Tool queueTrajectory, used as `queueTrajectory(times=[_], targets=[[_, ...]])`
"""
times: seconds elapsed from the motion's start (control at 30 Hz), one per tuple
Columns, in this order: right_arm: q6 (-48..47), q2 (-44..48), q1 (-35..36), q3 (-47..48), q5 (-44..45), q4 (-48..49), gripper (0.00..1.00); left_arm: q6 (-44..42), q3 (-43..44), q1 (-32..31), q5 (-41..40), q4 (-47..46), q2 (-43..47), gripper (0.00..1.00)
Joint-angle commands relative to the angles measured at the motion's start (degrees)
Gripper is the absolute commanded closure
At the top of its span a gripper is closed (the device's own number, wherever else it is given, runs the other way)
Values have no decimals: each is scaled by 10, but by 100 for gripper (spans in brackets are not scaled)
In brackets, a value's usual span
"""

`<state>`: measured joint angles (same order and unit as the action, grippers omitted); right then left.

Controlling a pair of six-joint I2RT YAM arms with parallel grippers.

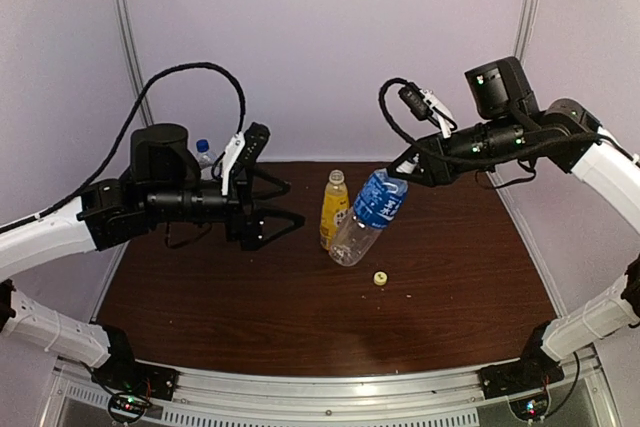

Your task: Unscrew the bottle caps

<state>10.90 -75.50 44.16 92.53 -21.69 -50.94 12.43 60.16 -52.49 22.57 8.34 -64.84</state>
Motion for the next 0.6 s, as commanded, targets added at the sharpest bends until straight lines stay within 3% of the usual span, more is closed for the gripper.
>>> queueTrajectory(times=[0.0, 0.23, 0.57], targets=[[5, 18, 8, -16, -45, 35, 93, -48, -1, -55, -72, -10, -19, 8], [-1, -6, 14, -29, -79, 64, 94, -87, -16, -123, -168, -21, -33, 12], [-8, -59, 27, -29, -121, 107, 95, -116, -19, -126, -226, -39, -70, 13]])
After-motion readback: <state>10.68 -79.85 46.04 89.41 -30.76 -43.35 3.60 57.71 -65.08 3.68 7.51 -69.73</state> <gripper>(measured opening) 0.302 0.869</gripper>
